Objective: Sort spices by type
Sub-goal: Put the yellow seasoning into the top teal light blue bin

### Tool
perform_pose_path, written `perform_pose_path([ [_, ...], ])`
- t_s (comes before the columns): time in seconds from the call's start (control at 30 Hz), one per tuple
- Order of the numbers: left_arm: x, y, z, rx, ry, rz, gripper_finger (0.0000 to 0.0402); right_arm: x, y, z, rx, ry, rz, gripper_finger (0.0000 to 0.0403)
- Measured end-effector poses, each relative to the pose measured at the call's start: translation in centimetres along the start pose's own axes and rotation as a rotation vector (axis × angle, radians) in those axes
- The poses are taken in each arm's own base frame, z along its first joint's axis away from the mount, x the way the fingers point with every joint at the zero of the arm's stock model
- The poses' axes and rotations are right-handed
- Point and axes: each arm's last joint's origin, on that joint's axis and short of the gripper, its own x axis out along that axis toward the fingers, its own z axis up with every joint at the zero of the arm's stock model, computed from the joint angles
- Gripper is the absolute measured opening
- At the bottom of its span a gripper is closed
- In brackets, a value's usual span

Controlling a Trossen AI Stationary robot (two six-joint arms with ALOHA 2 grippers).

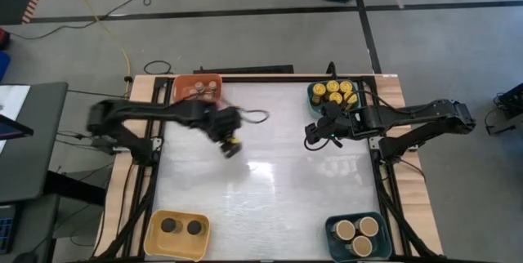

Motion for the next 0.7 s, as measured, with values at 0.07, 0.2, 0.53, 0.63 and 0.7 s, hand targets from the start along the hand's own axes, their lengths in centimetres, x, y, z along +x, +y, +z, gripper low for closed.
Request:
perform_pose_path([
  [0.07, 0.8, -0.7, 2.8, 0.052, -0.014, 0.001, 0.0217, 0.0, 0.0, 0.0, 0.016, 0.002, 0.001, 0.0383],
  [0.2, 2.7, -1.9, 7.1, 0.151, 0.017, 0.023, 0.0224, 0.0, 0.1, -0.1, 0.036, 0.027, 0.015, 0.0383],
  [0.53, 7.6, -3.6, 11.2, 0.208, 0.186, 0.031, 0.0237, -0.3, 0.4, -0.7, 0.014, 0.056, 0.041, 0.0383],
  [0.63, 7.8, -3.8, 11.5, 0.189, 0.188, 0.033, 0.0237, -0.4, 0.4, -0.8, 0.006, 0.061, 0.043, 0.0383],
  [0.7, 7.7, -3.7, 11.5, 0.184, 0.192, 0.036, 0.0238, -0.5, 0.4, -0.9, 0.002, 0.063, 0.044, 0.0383],
])
